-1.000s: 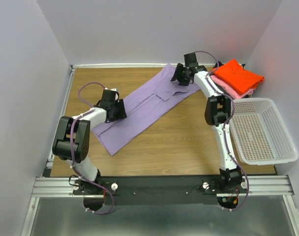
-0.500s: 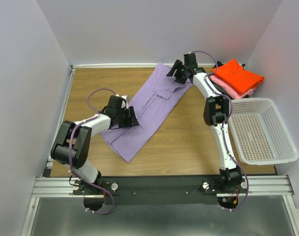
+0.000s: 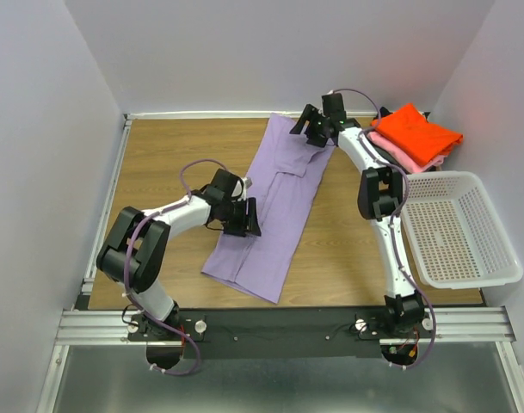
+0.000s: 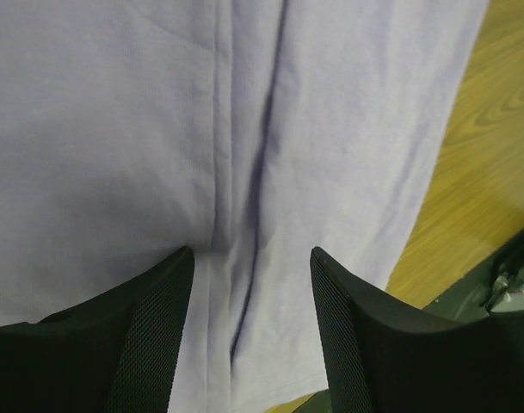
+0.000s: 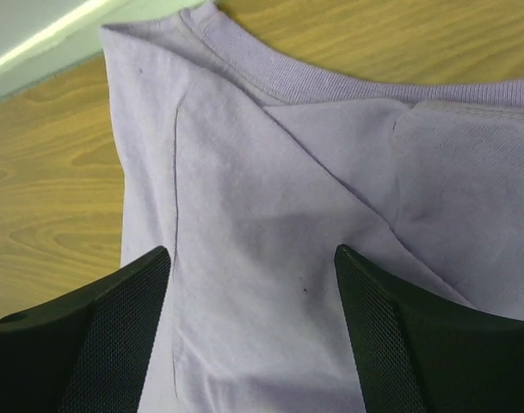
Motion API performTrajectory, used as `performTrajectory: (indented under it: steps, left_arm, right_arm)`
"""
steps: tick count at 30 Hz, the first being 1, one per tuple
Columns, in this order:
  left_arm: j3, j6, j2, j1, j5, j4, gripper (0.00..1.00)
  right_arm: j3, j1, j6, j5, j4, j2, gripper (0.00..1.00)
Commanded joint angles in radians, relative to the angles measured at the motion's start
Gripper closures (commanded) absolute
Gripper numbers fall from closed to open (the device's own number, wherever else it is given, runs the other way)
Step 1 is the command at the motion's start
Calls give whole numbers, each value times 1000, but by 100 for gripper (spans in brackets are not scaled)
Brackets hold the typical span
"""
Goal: Fold and stack the t-shirts
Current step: Fold the tshirt
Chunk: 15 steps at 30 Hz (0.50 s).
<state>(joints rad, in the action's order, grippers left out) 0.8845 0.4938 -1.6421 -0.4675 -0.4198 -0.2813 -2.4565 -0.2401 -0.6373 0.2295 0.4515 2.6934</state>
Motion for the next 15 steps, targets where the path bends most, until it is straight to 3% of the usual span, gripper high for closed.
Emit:
performTrajectory:
  steps: [1,6,10,15]
  left_arm:
    - [128,-60,-13,-2,169,-177,34]
    - [238,-127,-18,-3,265,-199,34]
    - [214,-162,-45,-10,222,-193,34]
    - [134,-159,-54,-48,154,-142,34]
  right_arm:
    - [83,-2,86,-13,61,-98,15]
    - [224,-4,143,-21,61,-240,14]
    - [378,-4,168,8,61,-329,14]
    - [450,-4,194,-7,61,-371,14]
